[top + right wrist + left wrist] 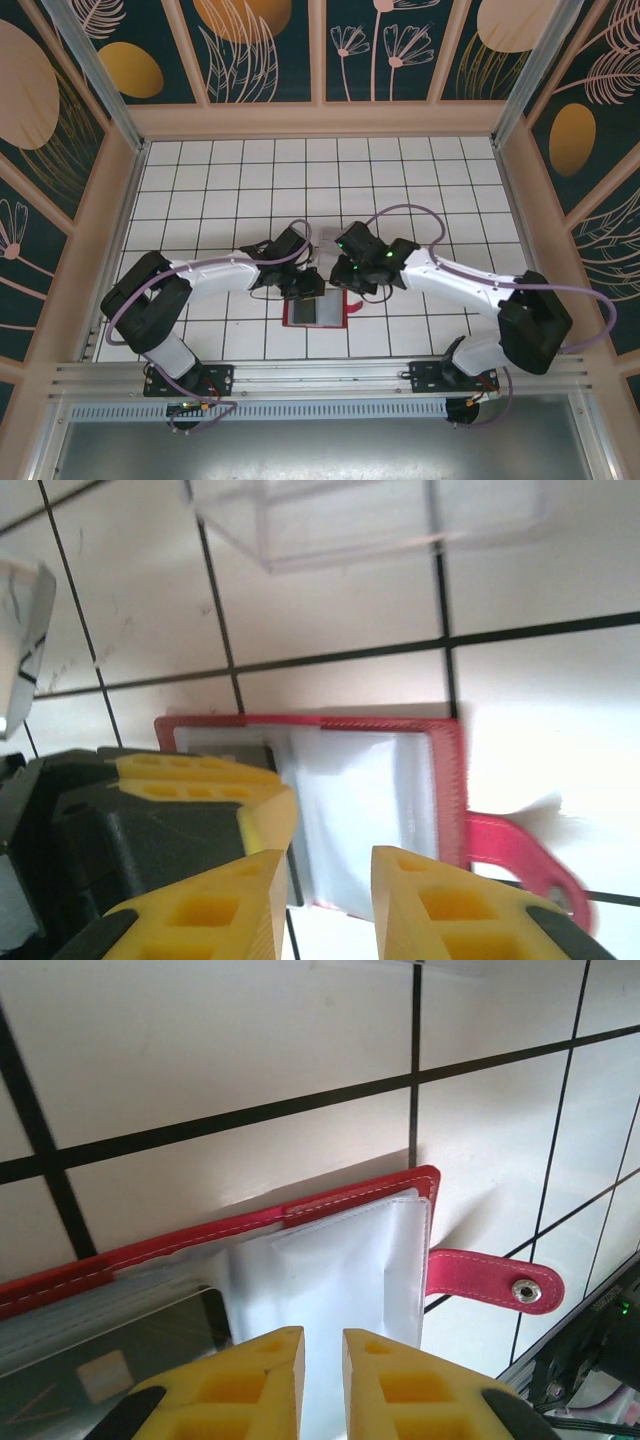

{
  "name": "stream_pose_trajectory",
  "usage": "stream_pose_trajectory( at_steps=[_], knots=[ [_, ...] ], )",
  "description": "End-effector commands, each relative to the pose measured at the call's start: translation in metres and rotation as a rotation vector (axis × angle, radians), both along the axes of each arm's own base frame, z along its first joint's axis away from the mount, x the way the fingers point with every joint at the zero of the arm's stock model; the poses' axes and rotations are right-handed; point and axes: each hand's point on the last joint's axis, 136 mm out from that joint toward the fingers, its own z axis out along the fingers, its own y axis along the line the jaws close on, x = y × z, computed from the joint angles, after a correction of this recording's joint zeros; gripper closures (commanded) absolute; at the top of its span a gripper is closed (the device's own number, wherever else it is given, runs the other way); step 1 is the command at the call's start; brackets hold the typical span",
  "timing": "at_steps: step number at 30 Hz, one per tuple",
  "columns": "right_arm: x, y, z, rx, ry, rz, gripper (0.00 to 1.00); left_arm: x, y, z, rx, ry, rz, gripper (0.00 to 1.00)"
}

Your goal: Take the credit cards out of the card holder

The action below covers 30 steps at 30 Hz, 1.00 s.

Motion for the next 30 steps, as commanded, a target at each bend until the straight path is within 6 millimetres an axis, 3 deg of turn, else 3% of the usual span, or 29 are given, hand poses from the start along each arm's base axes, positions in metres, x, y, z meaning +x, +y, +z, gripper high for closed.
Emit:
stream_pose_trajectory(
  at_steps=[1,10,19,21,26,30],
  knots=[
    [0.004,-0.028,0.000,-0.053,-0.028,-0.043,0.71,-0.010,-0.009,-0.003,0.027,0.020,-0.067,0.80],
    [0.008,-0.040,0.002,-0.053,-0.042,-0.059,0.70,-0.024,-0.033,-0.025,0.051,0.074,-0.128,0.80],
    [0.004,-0.038,-0.001,-0.030,-0.034,-0.048,0.70,-0.016,-0.045,-0.032,0.023,0.077,-0.081,0.81],
    [0.003,-0.037,-0.002,-0.021,-0.032,-0.044,0.70,-0.012,-0.044,-0.031,0.024,0.064,-0.066,0.81],
    [0.000,-0.028,-0.001,0.029,-0.023,-0.019,0.71,0.009,-0.051,0.001,-0.004,-0.039,-0.040,0.80],
    [0.001,-0.021,0.001,0.064,-0.026,-0.014,0.72,0.019,-0.037,0.014,0.005,-0.079,0.005,0.80]
  ],
)
